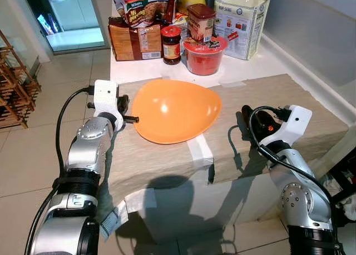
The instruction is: Setting the table
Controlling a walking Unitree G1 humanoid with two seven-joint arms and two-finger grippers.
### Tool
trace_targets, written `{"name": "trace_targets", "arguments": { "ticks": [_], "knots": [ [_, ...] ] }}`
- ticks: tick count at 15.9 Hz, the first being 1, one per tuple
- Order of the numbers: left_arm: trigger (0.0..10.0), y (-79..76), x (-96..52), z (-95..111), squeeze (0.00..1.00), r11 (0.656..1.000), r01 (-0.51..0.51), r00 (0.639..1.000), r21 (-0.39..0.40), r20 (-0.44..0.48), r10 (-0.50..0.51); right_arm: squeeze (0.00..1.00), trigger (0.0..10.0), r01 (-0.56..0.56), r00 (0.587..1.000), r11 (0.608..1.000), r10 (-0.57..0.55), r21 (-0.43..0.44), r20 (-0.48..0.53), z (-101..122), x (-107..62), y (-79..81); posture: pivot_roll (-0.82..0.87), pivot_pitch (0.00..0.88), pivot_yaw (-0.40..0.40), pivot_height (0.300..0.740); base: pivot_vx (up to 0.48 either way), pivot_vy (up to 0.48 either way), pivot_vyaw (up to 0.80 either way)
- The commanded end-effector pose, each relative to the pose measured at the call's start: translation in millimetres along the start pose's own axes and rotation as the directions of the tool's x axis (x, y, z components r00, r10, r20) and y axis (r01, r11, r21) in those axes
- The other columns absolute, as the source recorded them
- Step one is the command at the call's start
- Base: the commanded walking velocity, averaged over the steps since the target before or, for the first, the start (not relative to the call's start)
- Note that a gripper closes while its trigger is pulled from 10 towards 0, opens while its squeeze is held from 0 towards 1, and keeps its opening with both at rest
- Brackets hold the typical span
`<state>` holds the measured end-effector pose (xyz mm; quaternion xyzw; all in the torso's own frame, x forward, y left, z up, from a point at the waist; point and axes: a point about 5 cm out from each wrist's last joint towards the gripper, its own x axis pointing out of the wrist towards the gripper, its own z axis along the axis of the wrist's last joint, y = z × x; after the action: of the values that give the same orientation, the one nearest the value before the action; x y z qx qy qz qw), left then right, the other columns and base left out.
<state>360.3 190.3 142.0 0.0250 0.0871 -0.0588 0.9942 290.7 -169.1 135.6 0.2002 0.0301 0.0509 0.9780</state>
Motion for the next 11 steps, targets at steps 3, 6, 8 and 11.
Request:
{"name": "trace_targets", "arguments": {
  "ticks": [3, 6, 8, 11],
  "knots": [
    [10.0, -14.2, -6.0, 1.1, 0.00, 0.995, 0.084, 0.996, 0.052, -0.026, -0.083, 0.00, 10.0, 0.035, 0.996, 0.999, -0.035, 0.004, -0.086, -18.7, -1.7, -6.6, -0.12, 0.000, 0.081, 0.740, 0.000, 0.000, 0.00],
    [10.0, -35.5, -16.3, 6.6, 0.00, 0.974, 0.217, 0.976, 0.062, -0.023, -0.216, 0.00, 10.0, 0.038, 0.995, 0.999, -0.038, 0.001, -0.092, -19.4, -2.2, -8.3, -0.11, 0.000, 0.080, 0.740, 0.000, 0.000, 0.00],
    [10.0, -43.6, -23.7, 9.4, 0.00, 0.960, 0.269, 0.963, 0.084, -0.024, -0.267, 0.00, 10.0, 0.041, 0.995, 0.999, -0.041, 0.001, -0.095, -20.1, -2.8, -9.1, -0.11, 0.000, 0.081, 0.740, 0.000, 0.000, 0.00],
    [10.0, -45.9, -28.9, 12.6, 0.00, 0.954, 0.282, 0.959, 0.103, -0.024, -0.281, 0.00, 10.0, 0.040, 0.994, 0.999, -0.040, 0.000, -0.099, -21.8, -2.6, -8.7, -0.11, 0.000, 0.081, 0.740, 0.000, 0.000, 0.00]
  ]
}}
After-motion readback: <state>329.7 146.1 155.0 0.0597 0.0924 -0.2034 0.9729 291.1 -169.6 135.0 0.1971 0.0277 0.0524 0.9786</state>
